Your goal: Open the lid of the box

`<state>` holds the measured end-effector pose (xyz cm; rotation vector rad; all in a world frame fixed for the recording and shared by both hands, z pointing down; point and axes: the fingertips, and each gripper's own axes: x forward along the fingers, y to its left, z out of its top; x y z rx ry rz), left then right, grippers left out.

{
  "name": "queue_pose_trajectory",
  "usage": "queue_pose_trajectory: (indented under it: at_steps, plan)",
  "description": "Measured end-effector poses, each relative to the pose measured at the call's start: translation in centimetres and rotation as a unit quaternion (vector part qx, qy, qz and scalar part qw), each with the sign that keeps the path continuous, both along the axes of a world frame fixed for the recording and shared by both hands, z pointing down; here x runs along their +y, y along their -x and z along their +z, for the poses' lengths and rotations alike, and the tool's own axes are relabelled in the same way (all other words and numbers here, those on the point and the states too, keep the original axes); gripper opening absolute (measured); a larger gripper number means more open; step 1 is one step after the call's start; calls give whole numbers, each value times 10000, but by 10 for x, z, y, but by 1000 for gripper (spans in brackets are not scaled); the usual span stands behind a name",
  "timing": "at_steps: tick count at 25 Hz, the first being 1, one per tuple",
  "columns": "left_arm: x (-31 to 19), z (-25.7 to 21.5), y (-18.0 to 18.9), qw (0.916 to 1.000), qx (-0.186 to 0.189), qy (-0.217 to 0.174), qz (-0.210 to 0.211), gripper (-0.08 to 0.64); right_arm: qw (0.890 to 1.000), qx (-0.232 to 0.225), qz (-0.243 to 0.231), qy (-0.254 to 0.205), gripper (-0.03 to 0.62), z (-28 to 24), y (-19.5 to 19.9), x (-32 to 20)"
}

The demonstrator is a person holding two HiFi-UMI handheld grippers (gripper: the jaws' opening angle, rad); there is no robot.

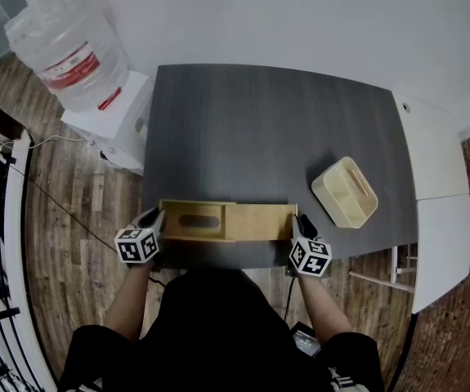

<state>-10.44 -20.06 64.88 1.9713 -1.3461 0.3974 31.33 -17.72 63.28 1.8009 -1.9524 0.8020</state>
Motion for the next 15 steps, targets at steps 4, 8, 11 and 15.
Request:
queue_pose_trajectory:
  at_steps: [4, 8, 11, 15]
  plan:
    - [0, -18, 2, 9985, -193, -455, -230, 69, 9981, 199, -184, -547, 166, -19, 2, -4]
    - [-4, -57, 1, 9919, 21, -1199, -419, 74, 9897, 450, -510, -1256, 166, -48, 15, -12]
    - [5, -80, 0, 9852, 282, -1638, -416, 81, 9854, 394, -699, -1503, 140, -64, 32, -8]
    - [20, -98, -4, 9770, 520, -2050, -280, 80, 9766, 566, -1077, -1773, 93, -85, 56, 3]
